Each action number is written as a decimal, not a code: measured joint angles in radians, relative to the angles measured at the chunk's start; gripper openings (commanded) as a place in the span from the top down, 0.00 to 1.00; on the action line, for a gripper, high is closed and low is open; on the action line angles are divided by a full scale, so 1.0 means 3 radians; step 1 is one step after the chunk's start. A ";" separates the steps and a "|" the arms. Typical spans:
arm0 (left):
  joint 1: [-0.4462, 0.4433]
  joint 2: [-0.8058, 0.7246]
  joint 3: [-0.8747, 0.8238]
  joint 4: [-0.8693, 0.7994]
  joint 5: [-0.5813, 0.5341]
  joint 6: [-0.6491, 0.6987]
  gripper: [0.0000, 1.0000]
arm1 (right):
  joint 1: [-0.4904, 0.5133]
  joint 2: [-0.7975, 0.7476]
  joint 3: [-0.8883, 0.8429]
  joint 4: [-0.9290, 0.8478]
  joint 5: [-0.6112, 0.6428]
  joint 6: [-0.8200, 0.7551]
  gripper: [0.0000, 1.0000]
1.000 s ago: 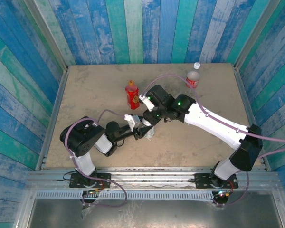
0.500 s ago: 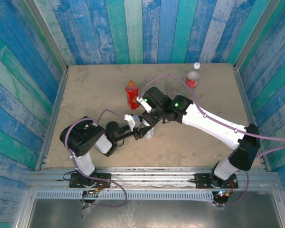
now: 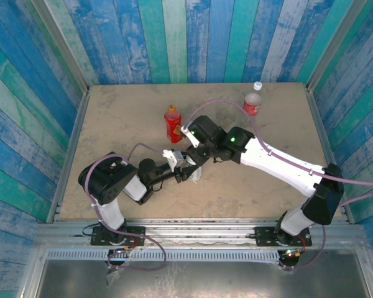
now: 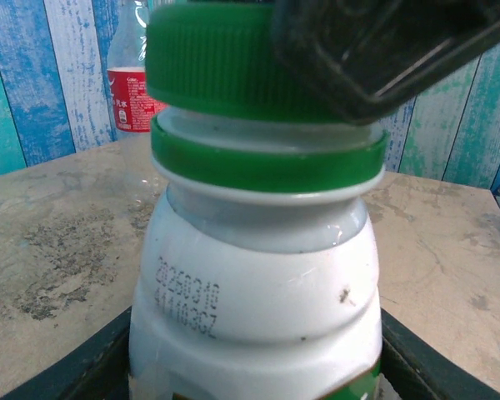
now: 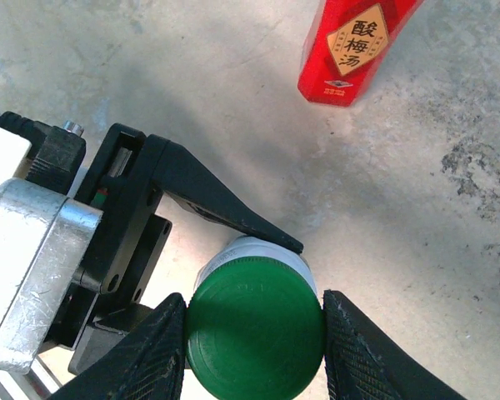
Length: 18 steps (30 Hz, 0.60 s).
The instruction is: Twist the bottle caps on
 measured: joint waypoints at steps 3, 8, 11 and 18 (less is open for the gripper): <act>-0.0001 0.0000 0.0000 0.0000 0.0000 0.0000 0.39 | 0.0000 -0.0004 -0.0018 0.0011 0.0000 0.0028 0.54; -0.0001 0.0000 0.0000 0.0000 0.0001 0.0000 0.39 | 0.0000 -0.0004 -0.0032 -0.0006 -0.0022 0.0036 0.48; -0.0001 0.0000 0.0000 -0.0001 0.0000 0.0000 0.39 | 0.0000 -0.0005 -0.0032 -0.0004 -0.0034 0.0033 0.38; -0.0001 0.0000 0.0000 -0.0005 0.0000 0.0000 0.39 | 0.0000 -0.0145 -0.0079 0.0041 -0.0034 -0.0003 0.28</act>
